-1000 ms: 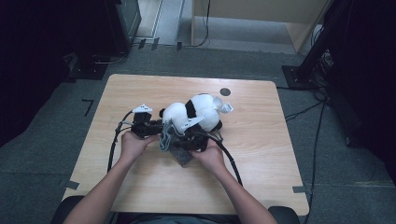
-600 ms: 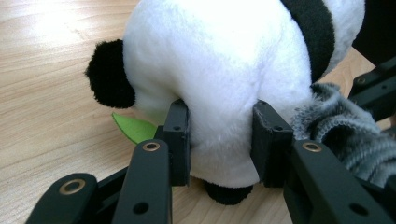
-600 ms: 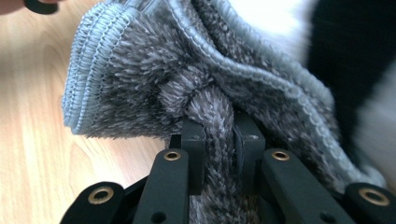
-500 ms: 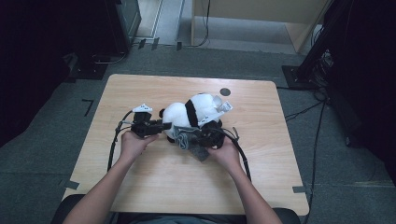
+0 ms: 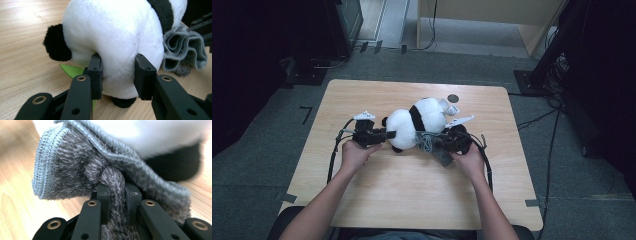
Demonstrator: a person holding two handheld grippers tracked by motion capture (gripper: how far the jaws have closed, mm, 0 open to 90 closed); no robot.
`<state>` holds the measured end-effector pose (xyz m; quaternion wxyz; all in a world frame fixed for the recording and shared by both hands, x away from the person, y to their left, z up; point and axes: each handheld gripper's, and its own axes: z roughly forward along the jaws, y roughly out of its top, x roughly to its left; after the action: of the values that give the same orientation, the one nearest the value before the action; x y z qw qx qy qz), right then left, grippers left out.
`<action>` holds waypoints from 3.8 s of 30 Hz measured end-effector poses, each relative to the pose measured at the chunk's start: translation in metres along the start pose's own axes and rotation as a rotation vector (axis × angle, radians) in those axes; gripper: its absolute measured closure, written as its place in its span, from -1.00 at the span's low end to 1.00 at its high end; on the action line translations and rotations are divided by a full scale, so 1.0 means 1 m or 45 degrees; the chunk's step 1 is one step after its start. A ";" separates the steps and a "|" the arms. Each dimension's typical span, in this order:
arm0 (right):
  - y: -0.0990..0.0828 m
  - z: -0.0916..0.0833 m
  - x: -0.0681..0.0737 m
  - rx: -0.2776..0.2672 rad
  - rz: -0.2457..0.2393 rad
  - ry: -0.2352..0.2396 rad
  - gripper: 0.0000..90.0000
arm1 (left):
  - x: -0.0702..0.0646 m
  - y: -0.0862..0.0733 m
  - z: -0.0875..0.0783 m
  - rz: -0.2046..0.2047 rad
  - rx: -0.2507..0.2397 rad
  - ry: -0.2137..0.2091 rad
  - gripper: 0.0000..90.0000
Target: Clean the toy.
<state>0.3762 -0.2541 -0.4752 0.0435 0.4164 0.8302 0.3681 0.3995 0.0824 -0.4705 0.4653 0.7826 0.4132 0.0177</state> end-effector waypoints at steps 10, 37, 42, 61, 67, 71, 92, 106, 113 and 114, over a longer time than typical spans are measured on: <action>-0.008 -0.019 -0.030 -0.050 0.096 -0.084 0.76 | 0.001 0.000 0.000 -0.001 -0.001 0.007 0.43; 0.016 -0.081 -0.030 -0.381 0.137 -0.182 0.78 | 0.003 0.000 -0.005 0.000 -0.009 0.015 0.44; 0.028 -0.077 -0.020 -0.376 0.112 -0.159 0.78 | -0.003 -0.001 -0.008 -0.033 -0.004 -0.013 0.45; 0.056 -0.031 -0.008 -0.362 0.044 -0.149 0.77 | -0.006 -0.005 -0.009 0.032 -0.077 0.027 -0.02; 0.055 -0.029 -0.012 -0.365 0.032 -0.152 0.77 | 0.001 0.005 -0.019 0.122 -0.088 0.025 -0.18; 0.055 -0.029 -0.015 -0.359 0.030 -0.130 0.77 | 0.010 0.016 -0.020 0.153 -0.062 0.003 -0.22; 0.050 -0.028 -0.016 -0.364 -0.031 -0.026 0.77 | 0.034 0.026 0.017 0.317 0.035 -0.172 -0.73; 0.050 -0.022 -0.007 -0.411 -0.079 -0.065 0.77 | 0.023 0.014 0.040 0.338 0.120 -0.329 -0.97; 0.050 -0.022 -0.007 -0.438 -0.044 -0.088 0.76 | 0.015 0.006 0.032 0.328 0.061 -0.317 -0.33; 0.050 -0.023 -0.008 -0.439 -0.031 -0.087 0.76 | 0.012 0.006 0.030 0.333 0.059 -0.306 -0.27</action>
<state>0.4060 -0.2544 -0.4277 0.1469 0.4049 0.7579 0.4900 0.4237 0.0676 -0.4878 0.4869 0.8366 0.2497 -0.0250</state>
